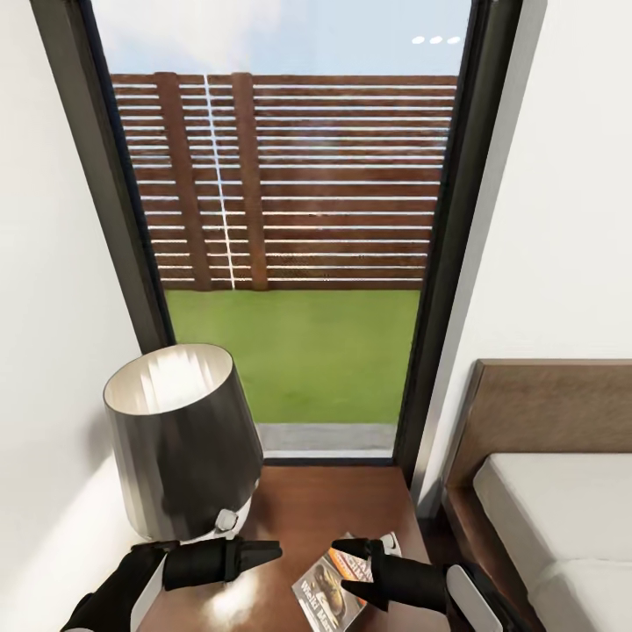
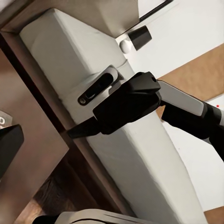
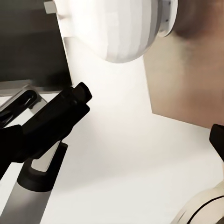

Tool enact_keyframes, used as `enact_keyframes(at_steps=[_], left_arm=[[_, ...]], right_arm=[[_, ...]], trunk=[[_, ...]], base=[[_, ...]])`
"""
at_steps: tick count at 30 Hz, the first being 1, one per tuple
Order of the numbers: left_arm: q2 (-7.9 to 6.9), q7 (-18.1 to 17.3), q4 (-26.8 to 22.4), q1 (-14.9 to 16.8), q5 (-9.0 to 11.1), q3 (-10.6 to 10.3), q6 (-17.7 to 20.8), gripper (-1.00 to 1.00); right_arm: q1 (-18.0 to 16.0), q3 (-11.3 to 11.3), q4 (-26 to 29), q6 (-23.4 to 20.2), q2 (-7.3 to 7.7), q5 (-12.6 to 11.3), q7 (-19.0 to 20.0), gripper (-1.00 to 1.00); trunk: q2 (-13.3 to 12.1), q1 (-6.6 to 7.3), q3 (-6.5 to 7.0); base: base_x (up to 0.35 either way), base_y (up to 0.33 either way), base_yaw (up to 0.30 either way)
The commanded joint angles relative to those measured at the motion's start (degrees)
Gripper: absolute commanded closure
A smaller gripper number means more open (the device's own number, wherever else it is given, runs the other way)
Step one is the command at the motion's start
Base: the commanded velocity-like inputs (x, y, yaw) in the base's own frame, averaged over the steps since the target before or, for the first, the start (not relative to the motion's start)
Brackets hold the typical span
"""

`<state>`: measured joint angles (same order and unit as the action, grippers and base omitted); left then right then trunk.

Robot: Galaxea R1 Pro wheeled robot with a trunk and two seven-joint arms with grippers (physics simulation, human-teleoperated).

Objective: In the bedroom, move the book from the bed onto either nightstand, and place the two sandals side by side next to the bed.

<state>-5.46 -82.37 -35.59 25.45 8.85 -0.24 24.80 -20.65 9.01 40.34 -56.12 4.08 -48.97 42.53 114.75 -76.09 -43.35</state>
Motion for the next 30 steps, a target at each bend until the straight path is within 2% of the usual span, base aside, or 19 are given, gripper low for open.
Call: enact_keyframes(at_steps=[1,8,14,17,19,20,21,22,23,27,29,30], left_arm=[[-0.02,-0.2,0.0,0.0,0.1,0.0,0.6,-1.0],[0.0,0.3,0.1,0.0,0.1,-0.1,0.6,-1.0],[0.63,9.4,1.7,-0.2,0.1,-0.1,0.0,-1.0],[0.74,12.9,4.2,-0.5,0.0,-0.1,-2.6,-1.0],[0.77,14.9,6.1,-0.6,0.0,-0.1,-5.3,-1.0],[0.78,16.3,7.2,-0.7,0.0,-0.1,-7.1,-1.0],[0.78,16.9,7.8,-0.7,0.0,-0.1,-7.8,-1.0],[0.79,18.2,8.6,-0.7,0.0,-0.1,-9.0,-1.0],[0.79,18.8,8.9,-0.7,0.0,-0.1,-9.4,-1.0],[0.8,21.7,10.0,-0.7,0.0,-0.1,-11.1,-1.0],[0.8,22.0,10.1,-0.8,0.0,-0.1,-11.8,-1.0],[0.8,22.1,10.2,-0.8,0.0,-0.1,-12.1,-1.0]], right_arm=[[0.0,0.1,0.0,0.0,0.05,0.1,0.3,-1.0],[0.0,0.1,-0.1,0.0,0.05,0.2,0.2,-1.0],[0.0,0.3,0.0,0.1,0.03,0.6,0.1,-1.0],[-0.1,0.4,0.1,1.6,0.04,1.5,-0.2,-1.0],[-0.1,0.6,0.2,5.5,0.04,3.8,-0.3,-1.0],[-0.1,0.9,0.3,9.0,0.05,6.4,-0.2,-1.0],[0.0,1.0,0.3,10.8,0.08,7.9,-0.2,-1.0],[0.0,1.2,0.2,14.5,0.21,11.3,-0.2,-1.0],[0.0,1.2,0.1,16.2,0.29,13.0,-0.1,-1.0],[0.1,1.4,-0.8,25.8,0.65,25.9,0.1,-1.0],[0.1,1.4,-2.7,29.0,0.71,28.3,0.2,-1.0],[0.1,1.4,-3.5,29.9,0.72,28.7,0.2,-1.0]], trunk=[[-0.4,0.23,0.13],[-3.2,1.77,1.38],[-5.6,3.09,2.46],[-6.8,3.75,3.0],[-7.6,4.19,3.36],[-8.0,4.41,3.54],[-8.4,4.63,3.72],[-8.8,4.85,3.9],[-9.2,5.07,4.08],[-10.8,5.94,4.8],[-11.6,6.38,5.16],[-12.0,6.6,5.33]], base=[[0.0,0.0,0.0],[0.0,0.0,0.0],[0.0,0.0,0.0],[0.0,0.0,0.0],[0.0,0.0,0.0],[0.0,0.0,0.0],[0.0,0.0,0.0],[0.0,0.0,0.0],[0.0,0.0,0.0],[0.0,0.0,0.0],[0.0,0.0,0.0],[0.0,0.0,0.0]])
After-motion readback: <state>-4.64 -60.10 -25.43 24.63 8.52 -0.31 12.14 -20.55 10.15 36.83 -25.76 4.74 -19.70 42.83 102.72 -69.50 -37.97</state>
